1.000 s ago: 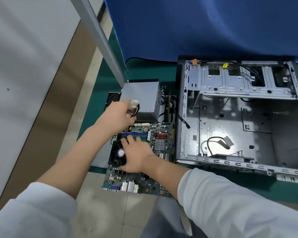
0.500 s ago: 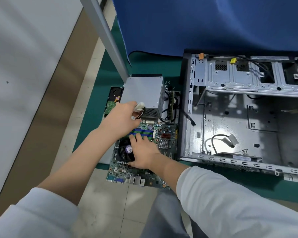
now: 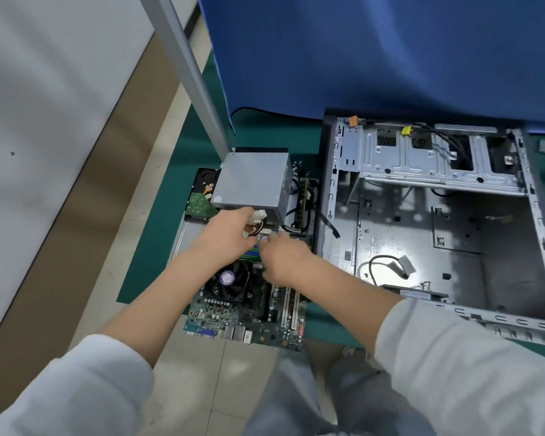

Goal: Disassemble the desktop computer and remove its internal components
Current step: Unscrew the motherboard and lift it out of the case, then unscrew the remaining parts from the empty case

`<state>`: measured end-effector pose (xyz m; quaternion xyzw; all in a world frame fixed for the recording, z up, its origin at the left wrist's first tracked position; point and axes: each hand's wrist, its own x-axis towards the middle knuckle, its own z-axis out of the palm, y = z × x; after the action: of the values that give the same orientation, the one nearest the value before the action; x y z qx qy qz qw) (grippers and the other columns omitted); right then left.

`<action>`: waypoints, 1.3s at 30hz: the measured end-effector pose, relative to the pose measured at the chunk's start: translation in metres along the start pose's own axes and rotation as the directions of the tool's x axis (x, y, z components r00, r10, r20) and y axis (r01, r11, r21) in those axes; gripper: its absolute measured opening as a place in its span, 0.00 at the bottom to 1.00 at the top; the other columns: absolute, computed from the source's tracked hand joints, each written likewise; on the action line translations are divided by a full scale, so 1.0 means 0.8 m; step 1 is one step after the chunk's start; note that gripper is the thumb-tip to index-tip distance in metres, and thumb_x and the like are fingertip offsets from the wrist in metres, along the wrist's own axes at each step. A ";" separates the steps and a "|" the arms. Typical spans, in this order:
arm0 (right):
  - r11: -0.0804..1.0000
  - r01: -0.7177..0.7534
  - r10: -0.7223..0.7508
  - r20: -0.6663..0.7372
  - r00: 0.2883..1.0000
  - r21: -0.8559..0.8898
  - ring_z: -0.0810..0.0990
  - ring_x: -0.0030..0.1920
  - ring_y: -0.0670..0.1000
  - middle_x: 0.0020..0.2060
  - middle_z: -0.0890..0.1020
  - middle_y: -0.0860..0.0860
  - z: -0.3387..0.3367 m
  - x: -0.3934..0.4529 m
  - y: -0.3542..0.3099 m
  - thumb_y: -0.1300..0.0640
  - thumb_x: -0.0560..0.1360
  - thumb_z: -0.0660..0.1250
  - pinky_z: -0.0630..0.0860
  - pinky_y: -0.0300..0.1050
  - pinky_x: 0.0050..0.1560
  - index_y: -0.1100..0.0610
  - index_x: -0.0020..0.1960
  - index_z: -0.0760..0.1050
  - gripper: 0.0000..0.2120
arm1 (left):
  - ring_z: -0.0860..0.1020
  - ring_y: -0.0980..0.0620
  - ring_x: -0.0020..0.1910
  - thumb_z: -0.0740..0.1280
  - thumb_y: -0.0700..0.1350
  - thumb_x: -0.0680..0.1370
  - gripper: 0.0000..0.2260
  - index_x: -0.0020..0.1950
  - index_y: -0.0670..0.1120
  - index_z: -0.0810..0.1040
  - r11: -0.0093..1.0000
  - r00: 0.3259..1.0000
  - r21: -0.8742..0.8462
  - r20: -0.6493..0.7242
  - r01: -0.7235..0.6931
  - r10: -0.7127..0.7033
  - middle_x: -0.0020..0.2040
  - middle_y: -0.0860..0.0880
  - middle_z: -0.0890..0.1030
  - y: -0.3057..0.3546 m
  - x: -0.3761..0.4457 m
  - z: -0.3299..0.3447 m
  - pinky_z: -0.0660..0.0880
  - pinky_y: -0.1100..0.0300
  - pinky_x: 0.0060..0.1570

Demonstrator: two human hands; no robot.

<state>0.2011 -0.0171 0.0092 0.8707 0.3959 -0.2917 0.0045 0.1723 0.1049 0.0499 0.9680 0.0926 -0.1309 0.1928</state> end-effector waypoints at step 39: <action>0.911 -0.198 0.343 -0.395 0.852 0.363 0.62 0.55 0.52 0.52 0.68 0.48 -0.027 -0.073 0.354 0.49 0.79 0.59 0.55 0.48 0.51 0.48 0.51 0.65 0.04 | 0.80 0.38 0.48 0.47 0.51 0.83 0.22 0.72 0.39 0.60 0.944 0.881 -0.074 -0.341 0.323 -0.328 0.64 0.38 0.73 0.178 0.046 0.140 0.67 0.55 0.34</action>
<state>0.3776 -0.2465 -0.0059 0.9514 0.2073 -0.1366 -0.1819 0.2156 -0.0640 -0.0112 0.9450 0.2874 0.0128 0.1557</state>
